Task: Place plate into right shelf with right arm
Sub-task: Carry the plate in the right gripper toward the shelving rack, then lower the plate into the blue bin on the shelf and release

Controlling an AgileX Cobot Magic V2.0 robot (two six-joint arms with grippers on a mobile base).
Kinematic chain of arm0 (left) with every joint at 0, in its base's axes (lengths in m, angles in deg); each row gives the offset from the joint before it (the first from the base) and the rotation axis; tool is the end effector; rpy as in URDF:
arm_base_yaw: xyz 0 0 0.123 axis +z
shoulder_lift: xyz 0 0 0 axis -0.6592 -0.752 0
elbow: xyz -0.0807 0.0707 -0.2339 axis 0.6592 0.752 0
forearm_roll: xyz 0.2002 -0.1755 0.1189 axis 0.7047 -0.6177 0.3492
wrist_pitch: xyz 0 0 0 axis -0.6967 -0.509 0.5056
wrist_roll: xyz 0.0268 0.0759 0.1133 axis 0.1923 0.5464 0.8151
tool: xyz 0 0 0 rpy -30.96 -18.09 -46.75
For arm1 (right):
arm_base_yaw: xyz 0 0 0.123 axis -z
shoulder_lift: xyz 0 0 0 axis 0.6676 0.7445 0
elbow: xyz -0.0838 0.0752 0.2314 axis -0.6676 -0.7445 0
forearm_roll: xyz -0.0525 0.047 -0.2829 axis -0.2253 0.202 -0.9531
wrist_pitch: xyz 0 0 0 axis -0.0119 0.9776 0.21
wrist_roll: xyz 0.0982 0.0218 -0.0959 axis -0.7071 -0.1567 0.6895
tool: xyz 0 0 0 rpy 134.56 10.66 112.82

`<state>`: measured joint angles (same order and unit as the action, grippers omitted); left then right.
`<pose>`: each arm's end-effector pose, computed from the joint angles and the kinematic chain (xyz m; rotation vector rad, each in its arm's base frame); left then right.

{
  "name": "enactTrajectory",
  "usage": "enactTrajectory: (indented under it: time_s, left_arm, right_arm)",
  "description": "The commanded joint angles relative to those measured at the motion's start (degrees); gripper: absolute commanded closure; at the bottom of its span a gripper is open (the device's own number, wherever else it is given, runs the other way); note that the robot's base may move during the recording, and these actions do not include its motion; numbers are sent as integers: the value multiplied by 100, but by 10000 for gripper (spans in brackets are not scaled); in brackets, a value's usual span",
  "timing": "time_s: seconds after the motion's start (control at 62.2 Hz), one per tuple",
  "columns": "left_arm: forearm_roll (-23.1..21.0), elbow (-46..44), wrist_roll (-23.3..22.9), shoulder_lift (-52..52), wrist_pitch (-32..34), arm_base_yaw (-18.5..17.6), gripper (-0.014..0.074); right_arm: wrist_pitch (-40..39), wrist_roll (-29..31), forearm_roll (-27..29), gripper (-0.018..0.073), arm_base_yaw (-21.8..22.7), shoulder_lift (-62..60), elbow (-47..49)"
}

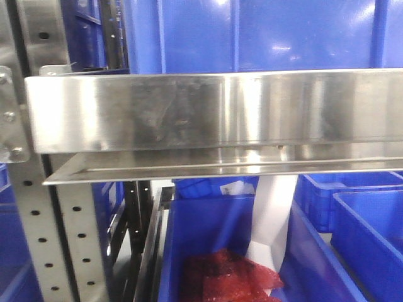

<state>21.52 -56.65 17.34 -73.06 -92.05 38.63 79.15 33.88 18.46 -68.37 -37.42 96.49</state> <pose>0.1724 -0.0111 0.1899 0.0980 1.6138 -0.0119 0.1519 0.0515 0.4006 -0.2012 1.4406 0.2725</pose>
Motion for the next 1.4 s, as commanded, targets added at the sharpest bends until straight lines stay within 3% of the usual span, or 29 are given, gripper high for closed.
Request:
enactTrajectory:
  time_s: [0.0, 0.595, 0.74, 0.884, 1.158, 1.383]
  left_arm:
    - [-34, 45, -16, 60, 480, -27, 643]
    - [-34, 45, -16, 60, 480, -27, 643]
    - [-34, 45, -16, 60, 480, -27, 643]
    - [-34, 45, -16, 60, 480, -27, 643]
    - [-34, 45, -16, 60, 480, -27, 643]
    - [-34, 45, -16, 60, 480, -27, 643]
  right_arm:
    - [-491, 40, -140, 530, 13, 41, 164]
    - [-552, 40, -140, 530, 13, 41, 164]
    - [-961, -7, -125, 530, 13, 75, 322]
    - [-962, -36, -121, 530, 13, 579, 1034]
    - [-595, -36, -121, 530, 13, 2626, 3149]
    - [198, -36, -121, 530, 21, 4259, 4630]
